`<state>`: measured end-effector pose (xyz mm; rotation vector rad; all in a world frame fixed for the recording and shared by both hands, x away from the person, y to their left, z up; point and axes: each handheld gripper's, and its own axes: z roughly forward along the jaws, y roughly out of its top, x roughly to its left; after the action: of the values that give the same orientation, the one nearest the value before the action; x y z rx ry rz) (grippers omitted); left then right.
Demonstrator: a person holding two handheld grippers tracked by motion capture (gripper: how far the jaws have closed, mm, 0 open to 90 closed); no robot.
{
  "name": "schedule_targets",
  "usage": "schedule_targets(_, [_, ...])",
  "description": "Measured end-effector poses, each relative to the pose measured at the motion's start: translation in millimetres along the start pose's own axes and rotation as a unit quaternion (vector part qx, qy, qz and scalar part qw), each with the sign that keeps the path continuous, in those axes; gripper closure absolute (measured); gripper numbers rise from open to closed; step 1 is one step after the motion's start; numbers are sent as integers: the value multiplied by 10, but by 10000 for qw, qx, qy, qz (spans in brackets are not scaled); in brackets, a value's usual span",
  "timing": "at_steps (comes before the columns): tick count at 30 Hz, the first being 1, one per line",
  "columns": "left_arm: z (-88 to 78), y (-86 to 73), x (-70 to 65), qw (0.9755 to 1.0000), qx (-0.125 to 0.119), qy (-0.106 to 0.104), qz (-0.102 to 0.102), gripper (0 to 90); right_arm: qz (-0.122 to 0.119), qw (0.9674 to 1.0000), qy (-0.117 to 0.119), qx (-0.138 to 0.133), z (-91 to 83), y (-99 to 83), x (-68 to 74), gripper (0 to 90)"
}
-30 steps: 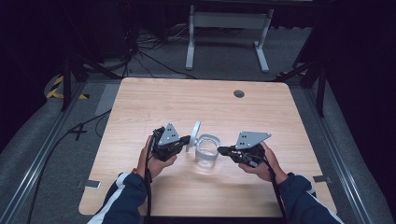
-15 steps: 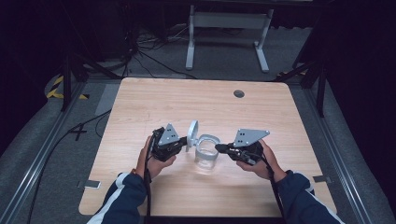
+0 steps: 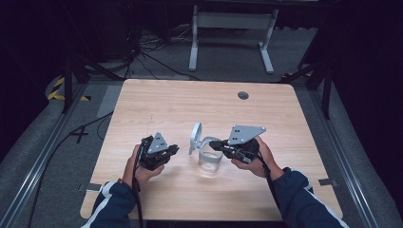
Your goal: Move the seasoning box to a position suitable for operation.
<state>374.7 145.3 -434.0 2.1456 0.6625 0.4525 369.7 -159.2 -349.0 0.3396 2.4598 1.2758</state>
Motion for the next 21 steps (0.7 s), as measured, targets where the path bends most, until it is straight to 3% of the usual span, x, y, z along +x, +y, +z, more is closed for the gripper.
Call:
schedule_targets(6, [-148, -280, 82, 9995, 178, 202, -167, 739, -50, 10000, 3, -16, 76, 96, 45, 862])
schedule_targets(12, [-288, -570, 157, 9975, 341, 360, -504, 661, -116, 9999, 42, 11, 200, 153, 94, 844])
schedule_targets(18, [-295, -698, 206, 9956, 394, 359, -764, 609, -143, 9999, 77, 34, 277, 166, 137, 843])
schedule_targets(21, [-284, -713, 232, 9959, 468, 323, -698, 588, -138, 9999, 81, 20, 263, 157, 148, 838])
